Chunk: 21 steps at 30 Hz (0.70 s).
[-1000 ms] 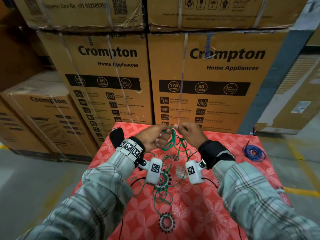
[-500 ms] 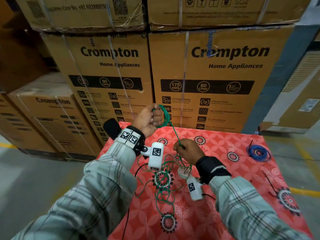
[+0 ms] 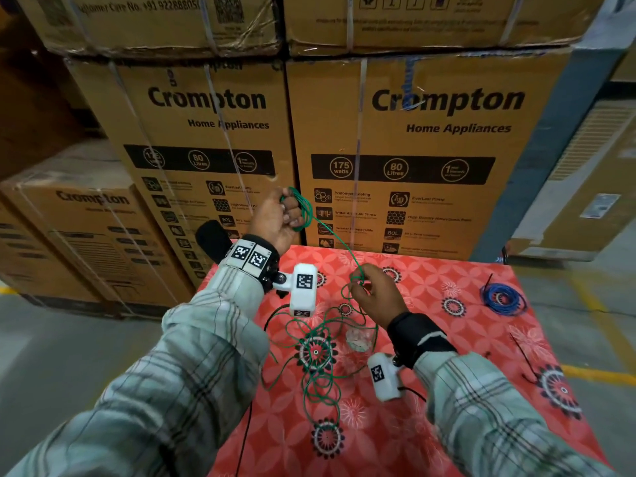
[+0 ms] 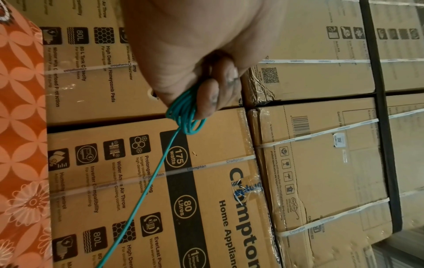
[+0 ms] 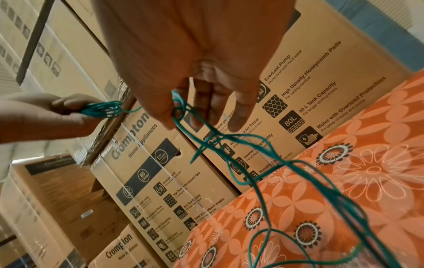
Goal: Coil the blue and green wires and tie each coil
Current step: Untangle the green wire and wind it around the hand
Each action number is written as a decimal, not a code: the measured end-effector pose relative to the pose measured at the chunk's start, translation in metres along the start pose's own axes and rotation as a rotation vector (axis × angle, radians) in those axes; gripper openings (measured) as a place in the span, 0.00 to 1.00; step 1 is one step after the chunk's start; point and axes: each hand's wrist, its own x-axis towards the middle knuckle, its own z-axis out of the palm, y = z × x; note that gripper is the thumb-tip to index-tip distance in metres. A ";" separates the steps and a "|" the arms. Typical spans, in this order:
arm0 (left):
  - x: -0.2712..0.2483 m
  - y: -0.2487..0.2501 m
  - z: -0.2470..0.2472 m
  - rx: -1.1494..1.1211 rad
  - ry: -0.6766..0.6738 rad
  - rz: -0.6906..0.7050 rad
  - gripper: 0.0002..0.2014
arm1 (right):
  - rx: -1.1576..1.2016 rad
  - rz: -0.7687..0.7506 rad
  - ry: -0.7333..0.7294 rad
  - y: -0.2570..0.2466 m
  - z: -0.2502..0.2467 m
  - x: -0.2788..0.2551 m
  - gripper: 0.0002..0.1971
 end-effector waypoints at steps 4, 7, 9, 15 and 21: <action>0.004 -0.001 -0.011 -0.027 0.047 0.019 0.18 | 0.008 0.016 0.003 0.010 -0.003 0.000 0.09; 0.007 0.006 -0.016 -0.041 0.062 0.062 0.17 | 0.040 0.070 -0.006 0.014 -0.008 -0.003 0.11; 0.007 0.010 -0.016 -0.023 0.055 0.071 0.17 | 0.015 0.076 0.008 0.018 -0.009 -0.004 0.14; 0.003 -0.014 -0.015 0.138 0.046 0.014 0.17 | 0.121 0.142 0.004 0.010 -0.004 0.004 0.10; 0.000 -0.040 -0.015 0.333 -0.011 -0.038 0.14 | 0.180 0.118 -0.016 -0.008 -0.009 0.008 0.09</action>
